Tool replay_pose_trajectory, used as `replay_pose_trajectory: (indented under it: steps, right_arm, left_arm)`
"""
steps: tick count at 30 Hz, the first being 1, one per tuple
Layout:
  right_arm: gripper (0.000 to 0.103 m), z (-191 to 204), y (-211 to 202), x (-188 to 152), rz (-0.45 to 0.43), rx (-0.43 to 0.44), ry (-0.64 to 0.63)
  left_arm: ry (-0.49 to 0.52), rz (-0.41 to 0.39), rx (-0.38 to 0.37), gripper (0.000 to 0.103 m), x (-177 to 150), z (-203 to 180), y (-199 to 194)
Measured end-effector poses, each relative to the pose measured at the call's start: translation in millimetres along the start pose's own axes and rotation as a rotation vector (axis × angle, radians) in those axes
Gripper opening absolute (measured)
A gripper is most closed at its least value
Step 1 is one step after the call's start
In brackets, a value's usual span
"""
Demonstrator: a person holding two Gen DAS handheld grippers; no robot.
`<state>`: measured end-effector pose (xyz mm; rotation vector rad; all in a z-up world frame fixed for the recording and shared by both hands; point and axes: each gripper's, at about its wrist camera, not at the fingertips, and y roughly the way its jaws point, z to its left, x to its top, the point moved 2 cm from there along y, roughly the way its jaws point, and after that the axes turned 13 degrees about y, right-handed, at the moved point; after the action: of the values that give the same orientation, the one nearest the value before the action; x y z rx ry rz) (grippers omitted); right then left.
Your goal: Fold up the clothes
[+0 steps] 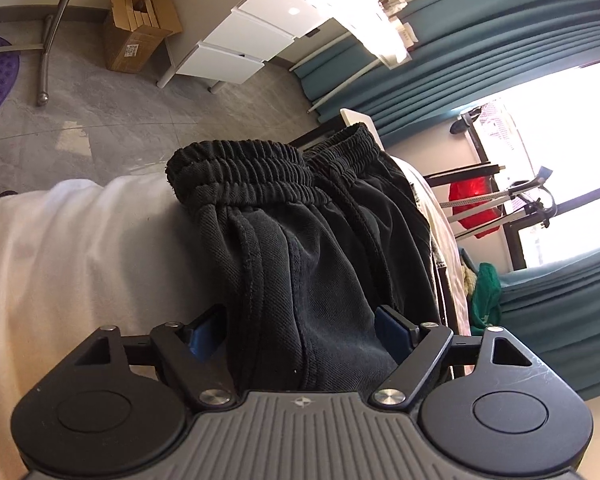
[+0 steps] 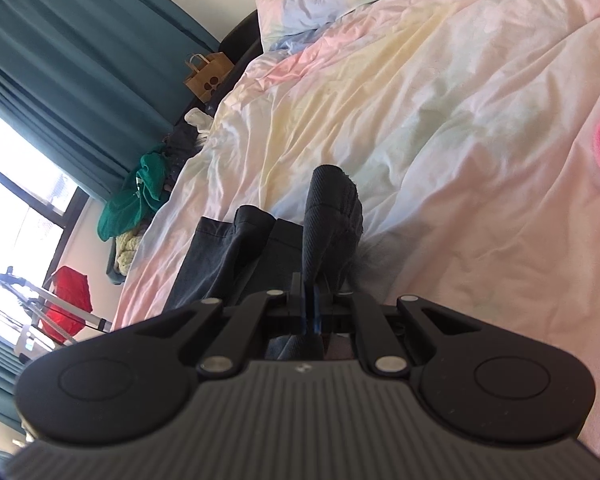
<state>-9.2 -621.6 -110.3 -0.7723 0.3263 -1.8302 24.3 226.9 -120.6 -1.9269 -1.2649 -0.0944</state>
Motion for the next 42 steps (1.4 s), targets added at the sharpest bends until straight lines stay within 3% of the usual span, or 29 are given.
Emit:
replay_pose_trajectory:
  steps: [2, 4, 5, 6, 8, 16, 22, 27, 32, 37, 42]
  right_arm:
    - [0.007, 2.6, 3.8, 0.4, -0.006, -0.002, -0.029]
    - [0.007, 1.9, 6.5, 1.7, -0.009, -0.008, -0.026]
    - [0.007, 1.0, 6.2, 1.9, -0.011, -0.009, -0.016]
    - [0.007, 0.1, 5.9, 2.1, -0.013, -0.009, -0.006]
    - [0.007, 1.5, 3.1, 1.1, -0.024, -0.012, -0.012]
    - [0.006, 8.6, -22.2, 4.7, -0.067, 0.013, -0.069]
    - [0.006, 17.3, -40.6, 18.8, -0.082, 0.061, -0.017]
    - [0.005, 52.6, -24.0, 28.0, -0.055, 0.044, -0.042]
    - [0.005, 115.9, 13.5, 27.5, -0.074, 0.045, -0.132]
    - [0.003, 192.7, 68.6, 17.4, -0.217, 0.003, -0.354]
    - [0.003, 214.9, 154.8, 7.8, -0.226, -0.072, -0.416]
  left_arm:
    - [0.026, -0.012, 0.002, 0.065, 1.2, -2.7, 0.7]
    - [0.053, -0.024, 0.005, 0.058, 2.5, -5.6, 1.3]
    - [0.066, -0.030, 0.006, 0.039, 3.1, -7.1, 1.7]
    - [0.079, -0.036, 0.007, 0.028, 3.7, -8.5, 2.0]
    - [0.106, -0.048, 0.010, 0.017, 5.0, -11.4, 2.7]
    - [0.114, -0.178, -0.043, 0.011, 8.7, -28.7, -38.7]
    - [0.116, -0.268, -0.057, 0.010, 26.0, -43.5, -70.5]
    - [0.187, -0.295, -0.047, 0.010, 59.0, -90.0, -63.7]
    - [0.214, -0.295, -0.007, 0.010, 101.8, -140.6, -19.4]
    - [0.241, -0.303, 0.097, 0.010, 150.4, -179.3, 80.6]
    - [0.338, -0.253, 0.192, 0.010, 170.2, -212.5, 204.4]
